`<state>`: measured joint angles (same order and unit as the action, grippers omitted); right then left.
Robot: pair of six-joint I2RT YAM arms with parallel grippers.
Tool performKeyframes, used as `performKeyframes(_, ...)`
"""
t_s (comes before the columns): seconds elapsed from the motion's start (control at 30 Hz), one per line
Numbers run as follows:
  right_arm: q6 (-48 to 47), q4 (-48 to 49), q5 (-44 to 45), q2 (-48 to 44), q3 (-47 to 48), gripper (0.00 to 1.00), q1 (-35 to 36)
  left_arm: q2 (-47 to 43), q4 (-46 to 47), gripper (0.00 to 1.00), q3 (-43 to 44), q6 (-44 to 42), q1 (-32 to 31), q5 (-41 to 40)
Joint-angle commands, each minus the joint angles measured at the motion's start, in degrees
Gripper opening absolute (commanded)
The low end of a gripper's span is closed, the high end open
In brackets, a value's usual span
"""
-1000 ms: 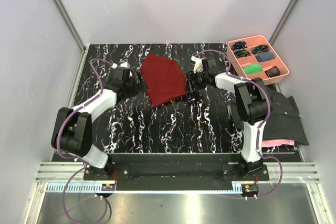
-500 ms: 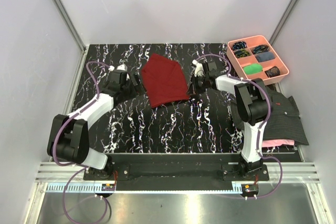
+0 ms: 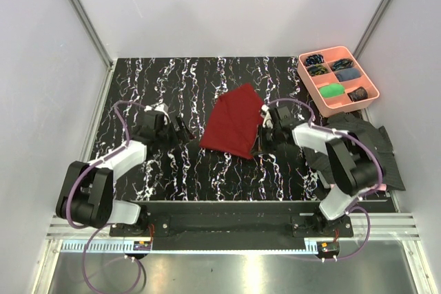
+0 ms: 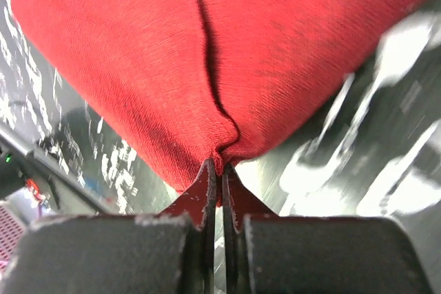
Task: Fold the napkin, place the utensils inside, and roll it up
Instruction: Move the napkin to the center of the board.
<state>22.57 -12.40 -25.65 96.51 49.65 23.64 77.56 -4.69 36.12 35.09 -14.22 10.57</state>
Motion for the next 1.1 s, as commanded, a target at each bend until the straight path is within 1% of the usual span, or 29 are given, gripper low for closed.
performKeyframes(0.0,11.34,-1.13,4.46,-8.61,-7.01,0.0,4.38,-3.73,10.12,0.88,-4.91,1.73,0.24,8.05)
performKeyframes(0.07,16.09,-1.05,6.31,-12.21,-10.86,0.0,5.54,-4.08,13.72,0.84,-7.62,2.69,0.15,9.55)
performKeyframes(0.13,19.6,0.18,7.19,-15.37,-13.34,0.0,6.33,-3.82,16.28,0.79,-9.39,3.4,0.07,11.31)
performKeyframes(0.2,20.67,0.27,8.24,-17.4,-15.89,0.17,6.24,-2.6,19.79,0.74,-11.15,4.46,-0.02,12.71)
performKeyframes(0.23,20.76,-0.6,9.81,-19.5,-16.33,0.24,6.24,-1.89,21.55,0.73,-11.68,4.81,-0.11,13.16)
performKeyframes(0.27,20.5,-1.3,10.79,-20.56,-16.25,0.41,6.24,-1.28,22.17,0.72,-11.77,5.33,-0.2,13.51)
performKeyframes(0.33,19.11,-4.8,13.77,-23.8,-15.46,0.62,6.24,0.66,23.4,0.7,-11.86,6.04,-0.46,14.57)
performKeyframes(0.37,18.48,-6.13,14.65,-24.69,-14.15,0.68,6.24,1.27,24.54,0.69,-12.03,6.65,-0.37,14.83)
performKeyframes(0.4,17.78,-8.06,15.1,-25.4,-13.53,0.69,6.24,1.54,24.9,0.69,-12.12,6.92,-0.46,14.83)
performKeyframes(0.47,15.93,-9.3,15.45,-26.28,-11.6,0.7,6.24,1.72,25.17,0.68,-12.12,7.27,-0.55,14.66)
performKeyframes(0.57,14.18,-9.57,14.05,-25.76,-10.01,0.67,6.24,2.15,24.73,0.68,-11.77,7.36,-0.63,14.48)
performKeyframes(0.7,12.07,-9.66,12.03,-22.07,-8.17,0.53,6.24,2.51,23.85,0.68,-11.16,7.27,-0.64,14.66)
performKeyframes(0.73,11.89,-9.57,11.16,-20.33,-7.73,0.47,6.24,2.6,23.5,0.68,-10.98,7.27,-0.64,14.66)
performKeyframes(0.83,11.8,-9.57,9.75,-17.94,-7.64,0.41,6.33,2.33,22.88,0.68,-10.63,7.27,-0.64,14.57)
performKeyframes(1.07,12.85,-10.27,8.42,-17.85,-8.43,0.37,6.51,1.37,20.95,0.68,-10.02,7.1,-0.72,14.04)
